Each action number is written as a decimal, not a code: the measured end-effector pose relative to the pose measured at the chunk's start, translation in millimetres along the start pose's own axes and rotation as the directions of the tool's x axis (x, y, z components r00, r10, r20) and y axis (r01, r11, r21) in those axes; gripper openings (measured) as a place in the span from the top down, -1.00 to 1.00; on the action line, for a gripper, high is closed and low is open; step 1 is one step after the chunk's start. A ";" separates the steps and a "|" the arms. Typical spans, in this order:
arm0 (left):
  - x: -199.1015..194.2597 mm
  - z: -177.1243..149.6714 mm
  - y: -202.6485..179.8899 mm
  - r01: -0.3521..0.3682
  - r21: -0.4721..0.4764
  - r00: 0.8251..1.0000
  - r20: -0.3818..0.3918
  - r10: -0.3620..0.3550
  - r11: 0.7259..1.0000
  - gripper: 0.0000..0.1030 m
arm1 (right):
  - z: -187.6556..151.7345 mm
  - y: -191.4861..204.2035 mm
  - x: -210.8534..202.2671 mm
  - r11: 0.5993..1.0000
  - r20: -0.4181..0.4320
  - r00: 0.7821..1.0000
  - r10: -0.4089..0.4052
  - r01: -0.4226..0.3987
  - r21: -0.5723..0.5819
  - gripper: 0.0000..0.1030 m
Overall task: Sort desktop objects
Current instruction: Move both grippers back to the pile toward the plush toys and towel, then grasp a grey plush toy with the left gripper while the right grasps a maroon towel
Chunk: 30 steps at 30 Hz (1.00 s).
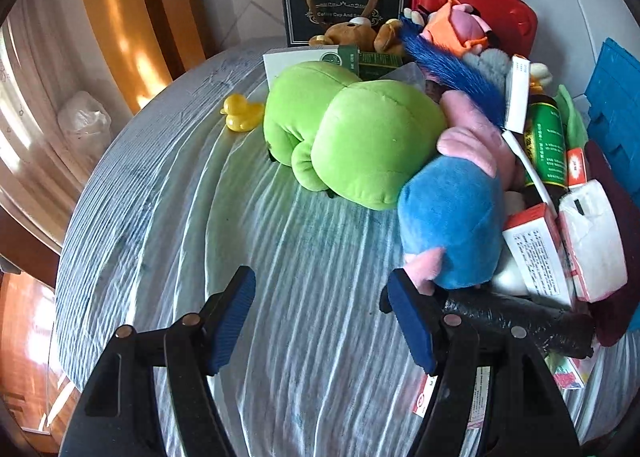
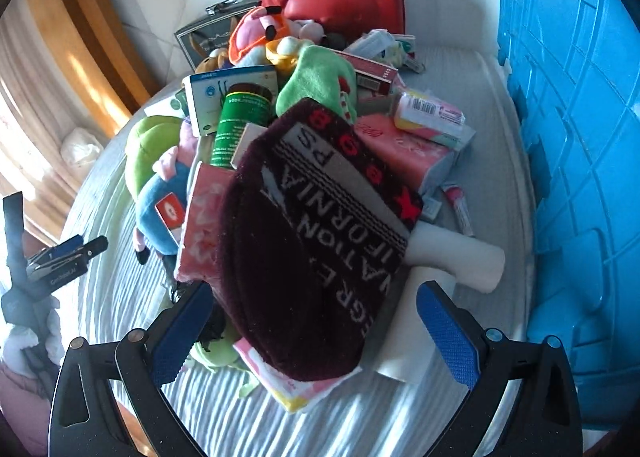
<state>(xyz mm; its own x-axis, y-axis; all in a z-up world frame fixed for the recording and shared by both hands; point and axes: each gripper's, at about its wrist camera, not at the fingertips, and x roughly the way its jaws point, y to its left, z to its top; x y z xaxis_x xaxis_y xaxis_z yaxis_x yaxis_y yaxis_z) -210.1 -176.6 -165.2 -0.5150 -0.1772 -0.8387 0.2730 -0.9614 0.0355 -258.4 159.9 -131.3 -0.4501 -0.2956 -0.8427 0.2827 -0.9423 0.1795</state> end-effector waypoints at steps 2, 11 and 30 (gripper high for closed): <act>1.7 7.3 10.9 -0.004 -0.032 1.000 0.004 0.004 0.999 -0.32 | 2.3 1.8 2.1 1.000 -0.004 1.000 -0.001 0.001 -0.001 -1.00; 10.5 35.4 25.3 0.017 -0.050 1.000 0.011 -0.017 0.999 -0.32 | 4.4 17.9 29.7 1.000 -0.061 0.998 0.006 -0.007 -0.010 -1.00; 14.7 94.4 -34.8 0.161 0.126 0.984 0.059 -0.169 0.979 -0.32 | 17.1 -6.2 16.7 0.989 -0.006 0.997 -0.082 0.082 0.119 0.74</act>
<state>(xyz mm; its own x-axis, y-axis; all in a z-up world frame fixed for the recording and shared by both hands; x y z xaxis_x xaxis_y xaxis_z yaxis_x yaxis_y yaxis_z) -303.8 -165.6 -127.5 -0.6011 -0.0242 -0.7988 0.0823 -0.9961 -0.0318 -282.1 158.2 -137.8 -0.4669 -0.2165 -0.8574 0.1416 -0.9754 0.1692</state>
